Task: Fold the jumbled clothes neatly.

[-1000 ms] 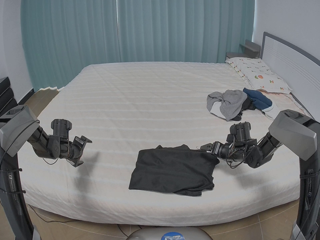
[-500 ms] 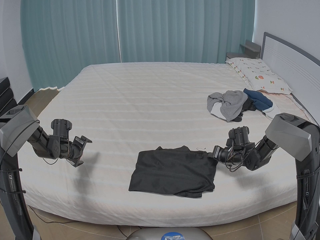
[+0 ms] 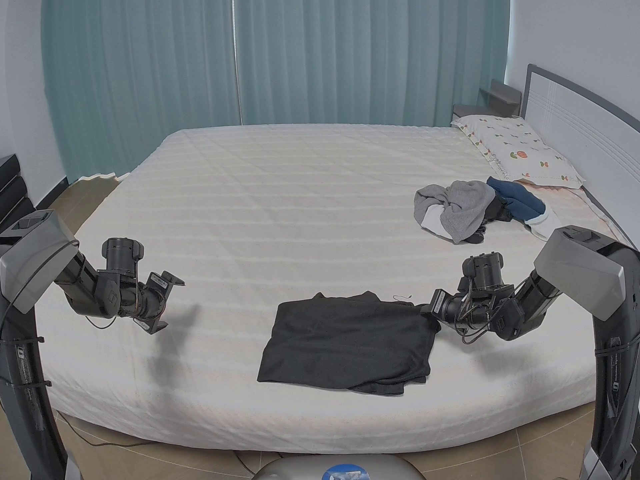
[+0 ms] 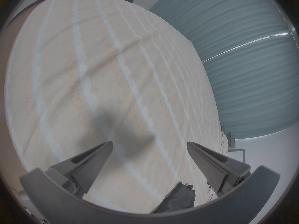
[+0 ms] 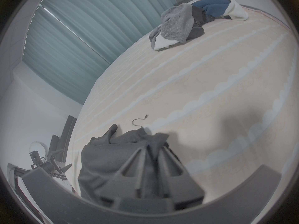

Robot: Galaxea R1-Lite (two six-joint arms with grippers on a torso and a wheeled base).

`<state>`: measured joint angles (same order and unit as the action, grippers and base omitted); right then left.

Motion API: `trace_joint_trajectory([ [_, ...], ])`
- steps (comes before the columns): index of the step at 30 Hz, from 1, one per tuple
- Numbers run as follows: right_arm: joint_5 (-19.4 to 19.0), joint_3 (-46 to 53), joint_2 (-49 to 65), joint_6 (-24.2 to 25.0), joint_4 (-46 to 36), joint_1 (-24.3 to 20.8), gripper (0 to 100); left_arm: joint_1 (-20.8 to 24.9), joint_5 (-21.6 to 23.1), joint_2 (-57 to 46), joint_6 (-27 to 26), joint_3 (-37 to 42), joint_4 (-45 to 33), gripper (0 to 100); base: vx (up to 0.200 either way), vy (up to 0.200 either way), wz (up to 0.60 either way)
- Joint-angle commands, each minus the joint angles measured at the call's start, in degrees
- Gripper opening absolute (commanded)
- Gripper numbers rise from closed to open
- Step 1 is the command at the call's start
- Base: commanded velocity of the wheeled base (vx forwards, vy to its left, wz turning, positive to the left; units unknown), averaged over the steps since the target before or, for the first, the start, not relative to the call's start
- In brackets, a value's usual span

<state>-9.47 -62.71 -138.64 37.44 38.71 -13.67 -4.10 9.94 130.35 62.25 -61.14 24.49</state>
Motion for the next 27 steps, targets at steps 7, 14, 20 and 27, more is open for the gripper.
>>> trace_joint_trajectory([
  [7,0.3,3.7,4.6,3.8,2.0,-1.1,100,0.1,0.0,-0.5,0.2,0.0,-0.1,100,0.0,-0.114,0.0],
  [14,0.4,7.6,5.0,8.6,3.7,-1.4,100,4.0,-0.2,-2.8,0.2,2.9,-0.1,100,0.0,-0.2,0.0],
  [20,0.6,7.8,3.9,12.0,6.6,-1.5,100,7.2,-0.3,-3.8,0.2,4.4,-0.1,100,0.0,-0.2,0.0],
  [27,0.7,7.0,3.6,12.0,6.4,-3.2,100,10.3,-0.1,-2.7,-2.7,2.7,0.2,100,0.0,-0.029,0.0],
])
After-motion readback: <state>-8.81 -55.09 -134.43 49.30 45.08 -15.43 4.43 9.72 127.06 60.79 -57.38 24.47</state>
